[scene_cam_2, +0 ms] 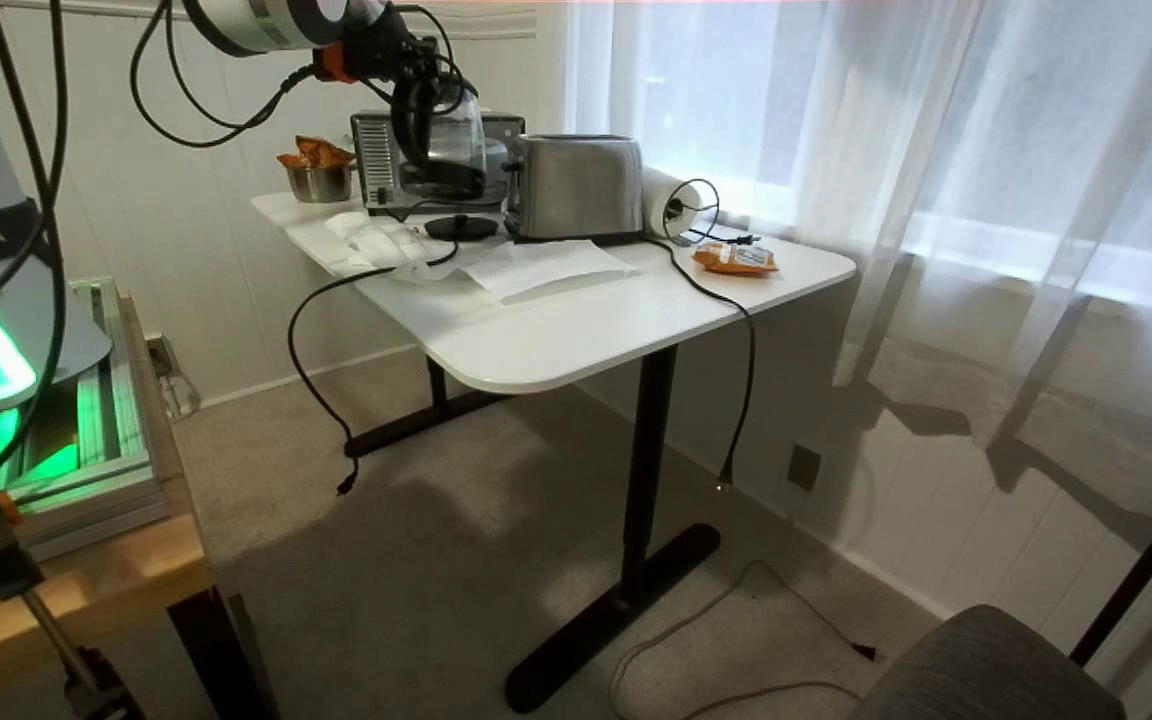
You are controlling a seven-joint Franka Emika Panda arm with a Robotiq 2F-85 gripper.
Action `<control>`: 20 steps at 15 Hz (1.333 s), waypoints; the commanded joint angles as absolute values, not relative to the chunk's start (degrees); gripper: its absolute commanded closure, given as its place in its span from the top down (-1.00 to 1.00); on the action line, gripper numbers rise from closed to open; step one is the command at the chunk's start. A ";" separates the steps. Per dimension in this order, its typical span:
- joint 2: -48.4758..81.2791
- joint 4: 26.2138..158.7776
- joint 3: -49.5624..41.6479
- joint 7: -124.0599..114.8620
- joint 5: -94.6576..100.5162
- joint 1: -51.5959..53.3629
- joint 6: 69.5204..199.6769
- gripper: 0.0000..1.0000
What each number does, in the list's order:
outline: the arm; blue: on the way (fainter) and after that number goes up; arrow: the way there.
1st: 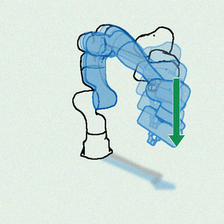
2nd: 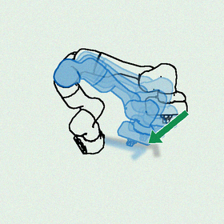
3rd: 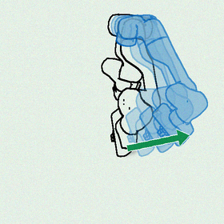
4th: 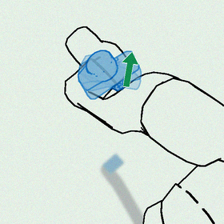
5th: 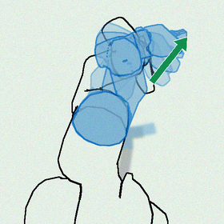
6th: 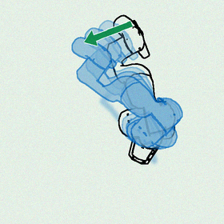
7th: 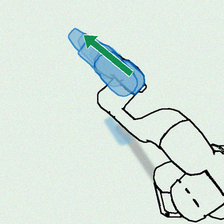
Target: Close the kettle lid then put the kettle on its base
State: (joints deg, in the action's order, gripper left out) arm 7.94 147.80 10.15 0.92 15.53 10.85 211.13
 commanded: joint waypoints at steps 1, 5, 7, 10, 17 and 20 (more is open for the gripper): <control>9.16 146.31 10.21 -3.44 20.81 7.54 217.87 -0.62; 11.89 145.79 10.73 -7.05 24.29 5.18 222.65 -0.62; 13.21 145.53 10.71 -8.21 25.14 4.56 224.43 -0.62; 15.40 144.77 11.46 -8.39 25.16 3.64 227.10 -0.62; 20.44 142.40 12.04 -8.36 25.58 3.07 230.34 -0.62; 22.34 141.53 12.20 -7.91 25.76 3.08 230.96 -0.62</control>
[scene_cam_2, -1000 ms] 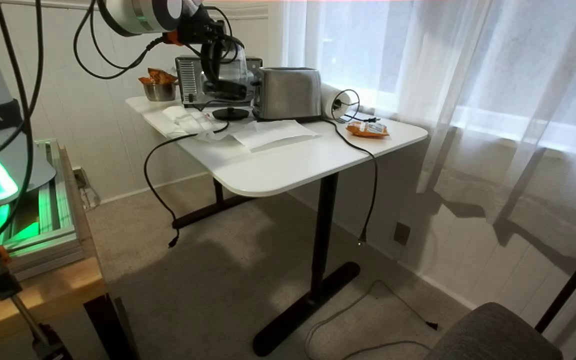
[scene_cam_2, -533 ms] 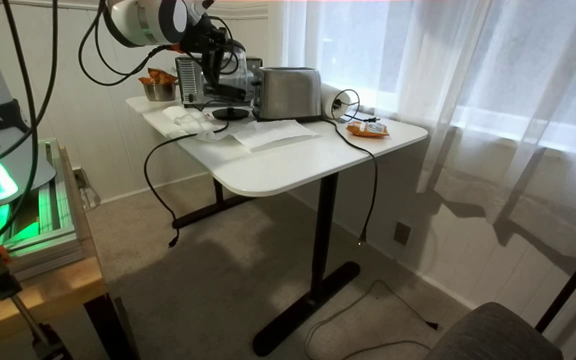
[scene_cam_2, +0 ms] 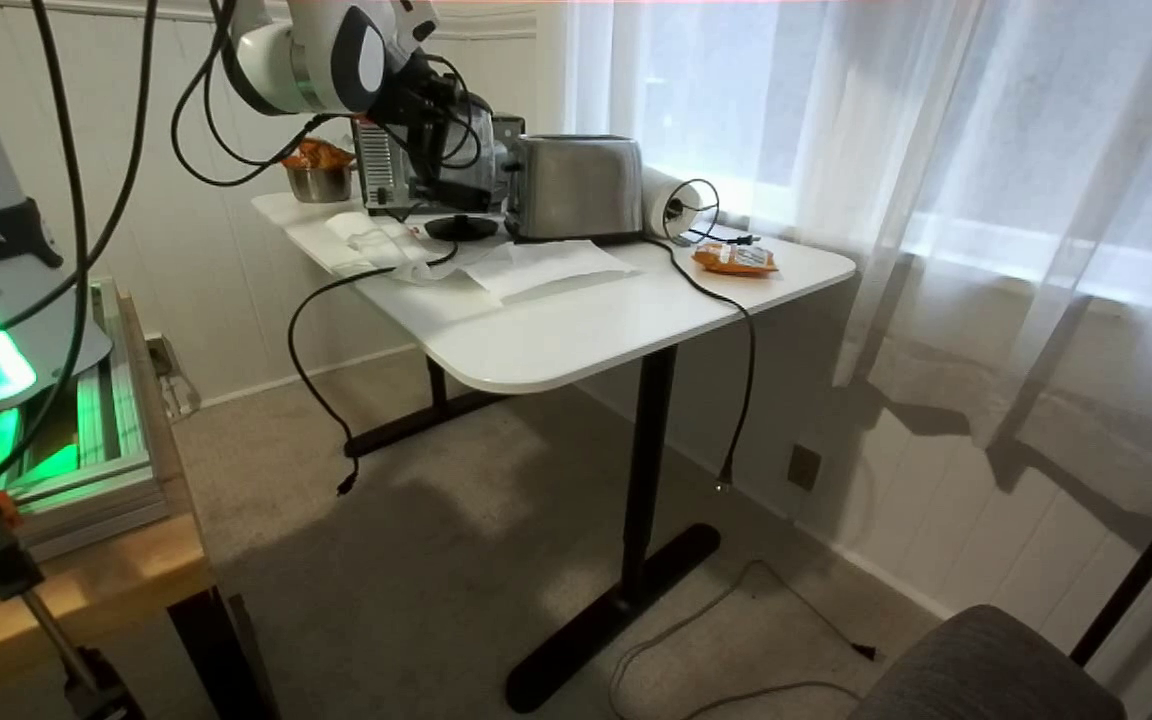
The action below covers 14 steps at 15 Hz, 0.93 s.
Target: Close the kettle lid then put the kettle on its base
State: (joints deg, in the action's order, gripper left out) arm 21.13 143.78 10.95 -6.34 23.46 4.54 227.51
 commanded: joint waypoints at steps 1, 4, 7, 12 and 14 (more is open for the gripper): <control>22.86 141.32 12.26 -7.81 25.80 3.06 231.05 -0.62; 24.21 140.67 12.33 -7.44 25.76 3.04 231.79 -0.62; 25.24 140.14 12.04 -6.86 25.75 3.05 232.16 -0.62; 25.87 140.38 11.95 -7.02 27.50 2.31 230.43 -0.62; 26.22 140.39 11.97 -7.11 28.73 1.93 230.05 -0.62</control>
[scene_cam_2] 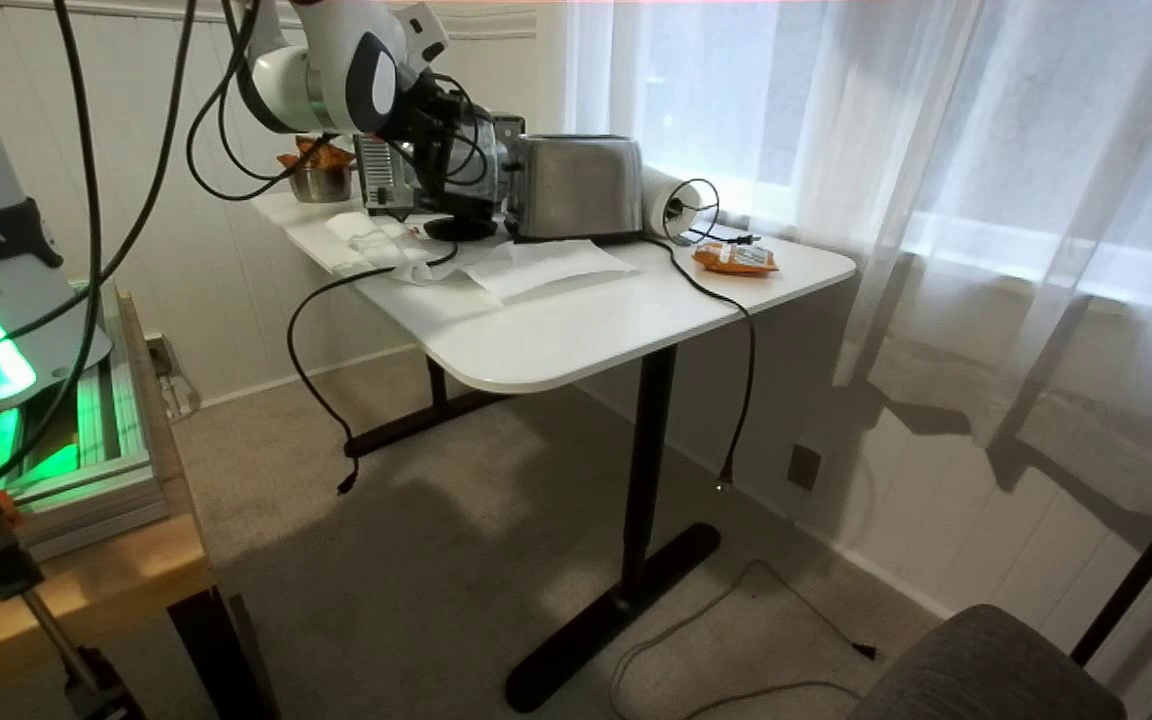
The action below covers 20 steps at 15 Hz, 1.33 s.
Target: Close the kettle lid then put the kettle on its base
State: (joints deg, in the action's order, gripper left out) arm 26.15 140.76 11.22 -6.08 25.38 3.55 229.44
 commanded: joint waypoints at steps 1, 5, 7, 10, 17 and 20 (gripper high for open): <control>26.36 140.49 12.03 -7.33 29.64 1.64 229.73 -0.62; 26.35 141.01 12.18 -8.24 32.71 0.52 227.67 -0.62; 25.91 141.38 12.29 -8.98 34.72 -0.31 225.92 -0.62; 25.07 141.72 12.34 -10.09 37.72 -1.59 223.30 -0.62; 22.17 141.81 11.72 -12.22 45.26 -4.16 218.24 -0.62; 20.63 141.90 11.68 -12.60 47.70 -5.14 215.76 -0.62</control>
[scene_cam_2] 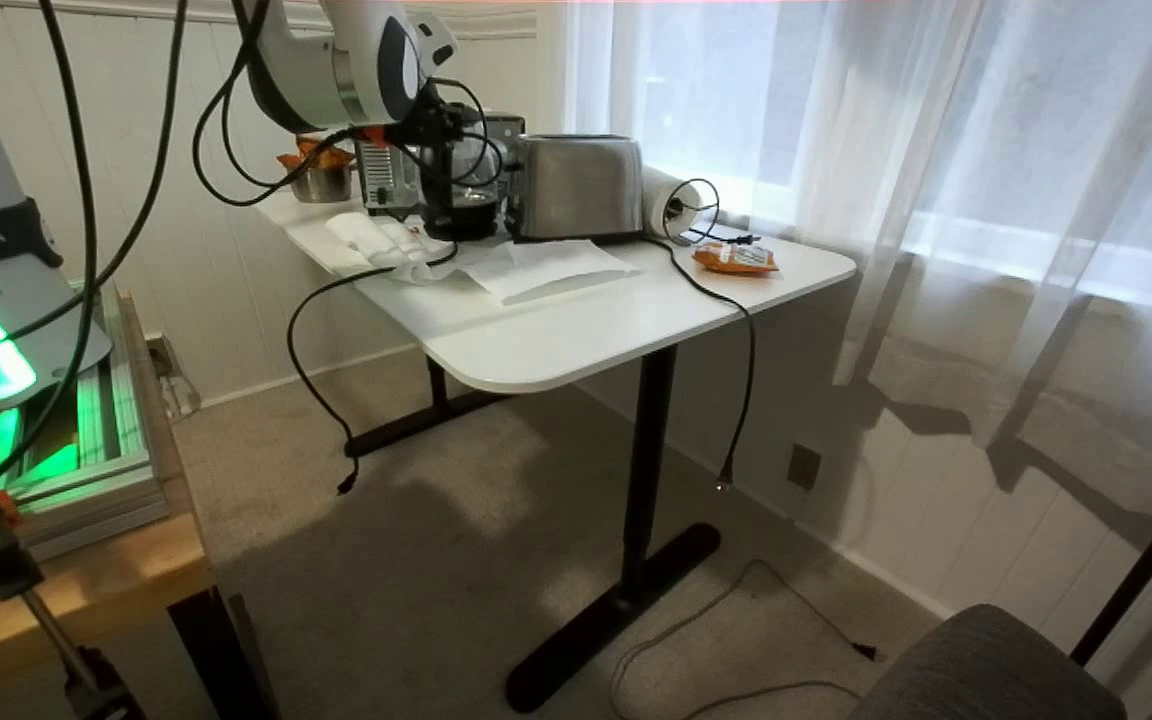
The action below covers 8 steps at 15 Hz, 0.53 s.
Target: Close the kettle lid then put the kettle on its base
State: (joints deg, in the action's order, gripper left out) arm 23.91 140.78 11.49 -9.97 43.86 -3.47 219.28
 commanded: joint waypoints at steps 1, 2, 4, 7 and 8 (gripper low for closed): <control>20.10 141.96 11.75 -12.73 48.27 -5.43 214.36 -0.62; 19.83 141.97 11.90 -12.89 48.82 -5.83 213.36 -0.62; 19.28 141.85 12.23 -13.74 50.30 -6.40 212.25 -0.62; 19.40 141.65 13.05 -16.56 52.54 -7.10 211.05 0.36; 19.38 141.58 13.22 -17.22 53.06 -7.21 210.88 0.35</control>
State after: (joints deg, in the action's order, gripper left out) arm 21.50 140.77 11.82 -13.09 49.20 -5.32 212.79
